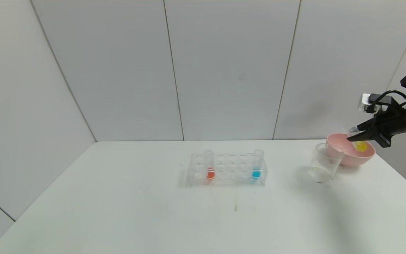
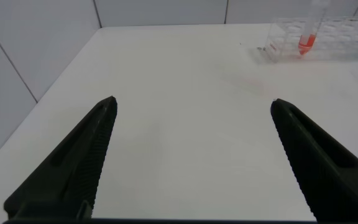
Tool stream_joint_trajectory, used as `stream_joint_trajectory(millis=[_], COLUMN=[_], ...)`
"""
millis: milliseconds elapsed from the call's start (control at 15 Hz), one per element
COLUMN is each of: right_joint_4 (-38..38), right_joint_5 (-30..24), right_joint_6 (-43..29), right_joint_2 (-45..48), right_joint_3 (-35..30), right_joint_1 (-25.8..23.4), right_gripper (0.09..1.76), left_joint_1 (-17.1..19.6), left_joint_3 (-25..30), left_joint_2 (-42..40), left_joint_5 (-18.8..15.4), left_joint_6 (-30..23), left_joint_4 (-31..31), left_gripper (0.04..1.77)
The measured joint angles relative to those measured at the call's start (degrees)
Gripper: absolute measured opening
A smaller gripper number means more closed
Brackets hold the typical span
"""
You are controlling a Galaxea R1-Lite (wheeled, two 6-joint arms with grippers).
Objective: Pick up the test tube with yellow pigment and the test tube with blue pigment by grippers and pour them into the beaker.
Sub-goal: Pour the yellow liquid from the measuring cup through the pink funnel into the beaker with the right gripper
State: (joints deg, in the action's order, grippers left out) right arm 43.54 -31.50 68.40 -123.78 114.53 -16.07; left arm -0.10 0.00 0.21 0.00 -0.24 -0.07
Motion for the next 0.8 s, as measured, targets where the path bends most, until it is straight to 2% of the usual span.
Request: stream_joint_trajectory(millis=[333,800], right_joint_4=[0.7,0.7], right_joint_5=[7.2,13.1], right_joint_6=[1.4,3.8], right_joint_2=[0.1,0.6], right_joint_3=[0.0,0.0], right_joint_1=[1.4,3.4], right_gripper=[0.5,0.5], left_joint_1=[0.0,0.0], left_joint_3=[0.0,0.0], left_joint_2=[0.0,0.0], left_joint_5=[0.0,0.0], left_joint_6=[0.0,0.0], left_joint_4=[0.0,0.0], left_gripper=[1.76,1.76])
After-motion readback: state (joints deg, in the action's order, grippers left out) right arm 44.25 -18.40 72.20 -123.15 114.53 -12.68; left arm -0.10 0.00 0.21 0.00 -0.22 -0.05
